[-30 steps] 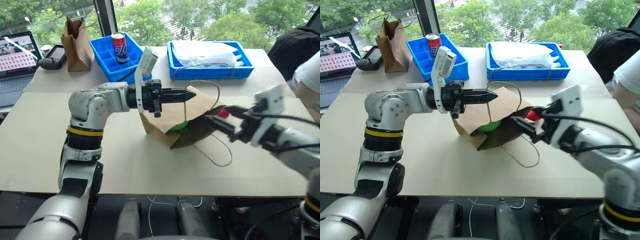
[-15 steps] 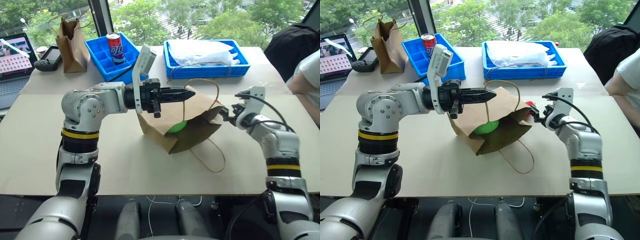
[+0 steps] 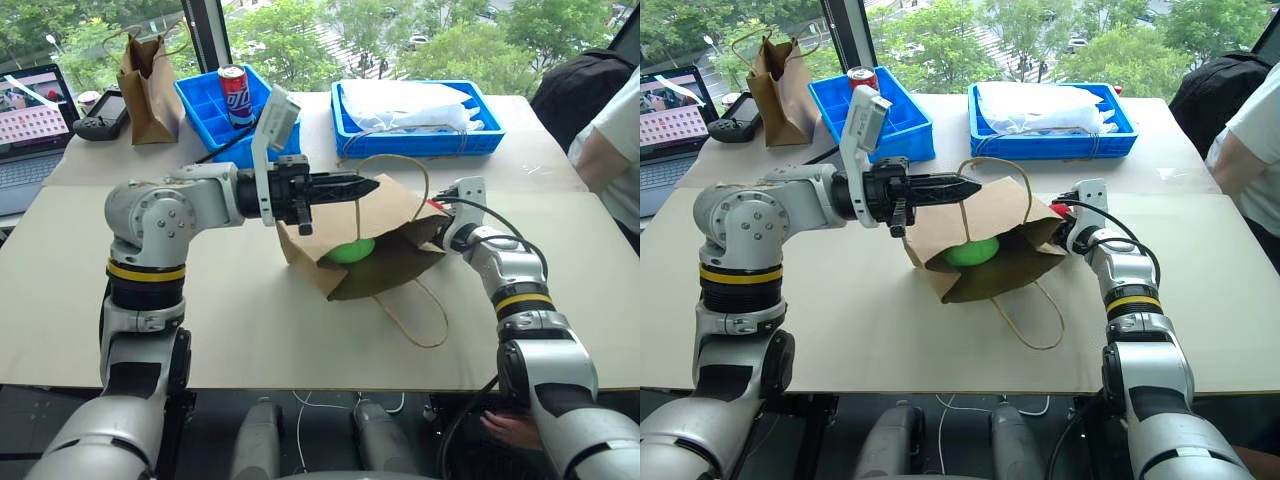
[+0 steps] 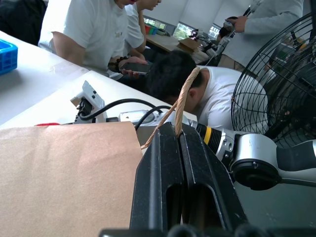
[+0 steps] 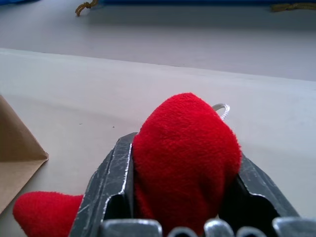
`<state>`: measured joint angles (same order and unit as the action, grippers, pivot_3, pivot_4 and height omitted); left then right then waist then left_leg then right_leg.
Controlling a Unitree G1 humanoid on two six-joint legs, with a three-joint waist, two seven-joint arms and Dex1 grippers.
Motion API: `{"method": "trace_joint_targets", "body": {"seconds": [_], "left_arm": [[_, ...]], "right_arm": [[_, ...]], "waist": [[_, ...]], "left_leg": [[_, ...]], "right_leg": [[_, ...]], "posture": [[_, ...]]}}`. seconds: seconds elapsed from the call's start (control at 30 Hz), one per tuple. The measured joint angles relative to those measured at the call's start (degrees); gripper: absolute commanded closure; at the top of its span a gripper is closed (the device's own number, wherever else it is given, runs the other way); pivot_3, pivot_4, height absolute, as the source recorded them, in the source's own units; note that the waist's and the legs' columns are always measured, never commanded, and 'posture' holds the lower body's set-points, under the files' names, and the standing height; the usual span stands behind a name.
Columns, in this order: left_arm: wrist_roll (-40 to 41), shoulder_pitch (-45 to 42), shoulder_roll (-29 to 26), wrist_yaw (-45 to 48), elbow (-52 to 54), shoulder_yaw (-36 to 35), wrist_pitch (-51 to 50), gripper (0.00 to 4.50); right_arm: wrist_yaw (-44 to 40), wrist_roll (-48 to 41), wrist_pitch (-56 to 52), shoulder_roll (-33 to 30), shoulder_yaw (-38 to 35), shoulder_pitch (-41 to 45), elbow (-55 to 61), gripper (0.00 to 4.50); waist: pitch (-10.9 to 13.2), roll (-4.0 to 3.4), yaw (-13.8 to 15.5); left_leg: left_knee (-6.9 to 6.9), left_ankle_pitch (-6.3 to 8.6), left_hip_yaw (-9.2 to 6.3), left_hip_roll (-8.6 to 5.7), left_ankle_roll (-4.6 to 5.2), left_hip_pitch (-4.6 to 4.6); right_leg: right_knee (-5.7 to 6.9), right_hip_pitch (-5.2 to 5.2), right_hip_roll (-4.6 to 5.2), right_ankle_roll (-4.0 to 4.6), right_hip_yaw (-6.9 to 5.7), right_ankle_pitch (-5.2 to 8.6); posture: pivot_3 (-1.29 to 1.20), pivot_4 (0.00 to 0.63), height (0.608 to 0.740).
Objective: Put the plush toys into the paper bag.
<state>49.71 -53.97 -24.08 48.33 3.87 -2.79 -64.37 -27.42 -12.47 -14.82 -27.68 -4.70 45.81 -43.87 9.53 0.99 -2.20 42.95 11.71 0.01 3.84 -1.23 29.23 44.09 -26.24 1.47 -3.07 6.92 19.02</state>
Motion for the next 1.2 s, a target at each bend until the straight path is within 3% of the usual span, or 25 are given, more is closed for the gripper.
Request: {"method": "trace_joint_targets", "body": {"seconds": [0.1, 0.13, 0.23, 0.4, 0.6, 0.73, 0.83, 1.07, 1.2], "left_arm": [[0.0, 0.0, -0.5, 0.0, -0.5, -0.3, 0.0, 4.50], [0.0, -0.1, -0.3, 0.0, -1.0, -0.4, 0.0, 4.50], [0.0, -0.3, -0.2, 0.0, -1.8, -0.3, 0.1, 4.50], [-0.1, -1.2, 1.3, 0.4, -3.6, 0.3, 0.1, 4.50], [-0.1, -1.8, 2.1, 1.0, -4.7, 0.8, 0.3, 4.50], [-0.1, -1.8, 2.1, 1.3, -4.7, 0.9, 0.3, 4.50], [-0.1, -1.9, 2.3, 1.4, -4.7, 1.1, 0.3, 4.50], [0.0, -2.0, 2.3, 1.1, -4.8, 1.0, 0.2, 4.50], [0.0, -2.2, 2.2, 0.9, -4.8, 0.7, 0.1, 4.50]], "right_arm": [[-0.6, -1.0, -6.4, -6.3, -2.4, -7.4, 16.0, 4.26], [-0.9, -2.7, -11.1, -9.0, -4.4, -10.5, 24.4, 4.32], [-2.4, -8.2, -21.8, -14.2, -9.2, -15.5, 41.3, 4.35], [-8.3, -25.6, -46.3, -24.7, -18.9, -27.4, 66.2, 4.36], [-7.1, -46.5, -62.0, -23.5, -24.1, -28.9, 80.9, 4.36], [1.1, -56.5, -63.2, -16.5, -20.6, -26.4, 83.3, 4.36], [7.4, -57.4, -63.2, -12.9, -15.6, -24.3, 82.6, 4.36], [13.1, -44.7, -57.7, -7.4, -2.7, -17.3, 71.5, 4.36], [14.6, -41.1, -53.3, -0.6, -1.1, -16.0, 67.0, 4.36]], "waist": [[0.0, -0.07, 0.5], [0.0, -0.07, 0.6], [0.0, -0.07, 0.3], [0.1, -0.07, -0.1], [0.1, 0.01, -0.5], [0.1, 0.02, -0.4], [0.1, 0.03, -0.3], [0.1, 0.03, -0.2], [0.1, 0.03, -0.3]], "left_leg": [[0.00, -0.01, -0.05, -0.12, -0.01, 0.14], [-0.01, -0.01, -0.05, -0.11, -0.01, 0.14], [-0.05, -0.01, -0.08, -0.08, -0.01, 0.02], [-0.06, -0.02, -0.14, -0.08, 0.00, -0.06], [-0.06, -0.08, -0.15, -0.02, 0.11, -0.09], [-0.06, -0.08, -0.15, -0.06, 0.11, -0.06], [-0.07, -0.09, -0.14, -0.06, 0.11, -0.04], [-0.12, -0.09, -0.13, -0.06, 0.11, -0.04], [-0.18, -0.09, -0.15, -0.04, 0.12, -0.03]], "right_leg": [[-0.02, -0.04, 0.08, -0.05, 0.03, 0.03], [-0.04, -0.04, 0.08, -0.05, 0.03, 0.03], [-0.01, 0.02, 0.03, -0.04, 0.02, 0.03], [-0.02, 0.14, -0.02, -0.04, 0.03, 0.03], [-0.05, 0.15, -0.08, -0.07, 0.02, 0.04], [-0.06, 0.14, -0.06, -0.06, 0.04, 0.03], [-0.10, 0.13, -0.05, -0.02, 0.04, 0.01], [-0.13, 0.09, -0.05, -0.02, 0.03, 0.00], [-0.12, 0.07, -0.06, -0.01, 0.01, 0.00]], "posture": [[0.00, 0.150, 0.665], [0.00, 0.150, 0.665], [0.00, 0.150, 0.665], [0.00, 0.150, 0.665], [0.00, 0.150, 0.665], [0.00, 0.150, 0.665], [0.00, 0.150, 0.665], [0.00, 0.150, 0.665], [0.00, 0.150, 0.665]]}}
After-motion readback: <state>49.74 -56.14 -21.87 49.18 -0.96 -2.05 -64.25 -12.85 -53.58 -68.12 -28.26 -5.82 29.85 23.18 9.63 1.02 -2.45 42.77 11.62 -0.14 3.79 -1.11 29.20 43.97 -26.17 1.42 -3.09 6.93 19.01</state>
